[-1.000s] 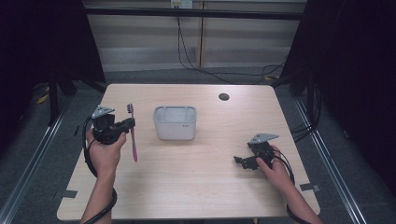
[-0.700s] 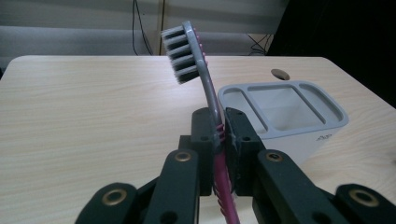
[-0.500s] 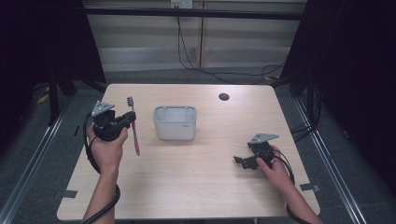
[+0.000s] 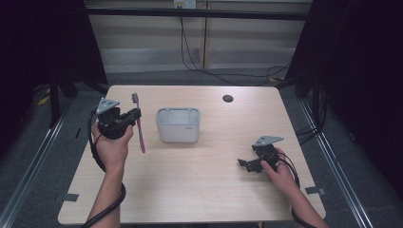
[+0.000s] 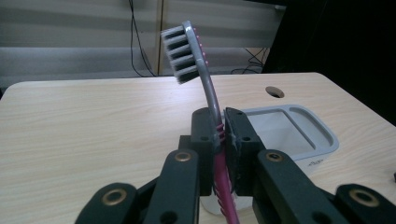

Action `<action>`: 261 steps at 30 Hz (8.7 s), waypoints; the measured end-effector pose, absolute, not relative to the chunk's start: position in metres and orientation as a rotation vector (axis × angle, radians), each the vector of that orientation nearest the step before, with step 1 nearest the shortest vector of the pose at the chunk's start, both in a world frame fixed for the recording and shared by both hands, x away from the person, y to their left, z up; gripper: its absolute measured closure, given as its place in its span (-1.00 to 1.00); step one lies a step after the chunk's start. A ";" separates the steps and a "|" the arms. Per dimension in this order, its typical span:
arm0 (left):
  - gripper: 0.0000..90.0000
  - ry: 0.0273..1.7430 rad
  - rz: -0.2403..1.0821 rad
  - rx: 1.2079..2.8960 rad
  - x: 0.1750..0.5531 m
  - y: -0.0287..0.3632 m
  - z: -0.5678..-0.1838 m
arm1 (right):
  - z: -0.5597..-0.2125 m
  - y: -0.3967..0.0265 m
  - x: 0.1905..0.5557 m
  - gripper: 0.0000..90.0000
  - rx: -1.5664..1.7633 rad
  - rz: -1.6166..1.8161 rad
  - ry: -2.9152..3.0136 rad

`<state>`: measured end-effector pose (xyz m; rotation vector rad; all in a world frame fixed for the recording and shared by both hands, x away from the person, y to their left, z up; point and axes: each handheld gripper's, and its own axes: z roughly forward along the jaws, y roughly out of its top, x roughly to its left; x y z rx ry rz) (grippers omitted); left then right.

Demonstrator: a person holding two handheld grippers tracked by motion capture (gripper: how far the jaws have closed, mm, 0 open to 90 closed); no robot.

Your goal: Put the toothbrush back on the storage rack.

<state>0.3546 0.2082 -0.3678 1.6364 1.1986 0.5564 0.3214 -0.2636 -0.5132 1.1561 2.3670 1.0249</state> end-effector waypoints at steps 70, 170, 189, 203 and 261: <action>0.84 1.113 0.628 1.558 0.395 0.176 -0.325 | -0.513 -0.264 0.321 -0.75 1.156 1.025 2.367; 0.83 1.125 0.684 1.592 0.439 0.148 -0.377 | -0.513 -0.264 0.322 -0.75 1.156 1.025 2.371; 0.83 1.128 0.677 1.610 0.433 0.148 -0.389 | -0.513 -0.264 0.322 -0.75 1.156 1.024 2.371; 0.83 1.133 0.674 1.628 0.427 0.148 -0.398 | -0.513 -0.264 0.322 -0.75 1.158 1.024 2.371; 0.82 1.133 0.669 1.671 0.405 0.149 -0.414 | -0.513 -0.263 0.322 -0.75 1.158 1.023 2.371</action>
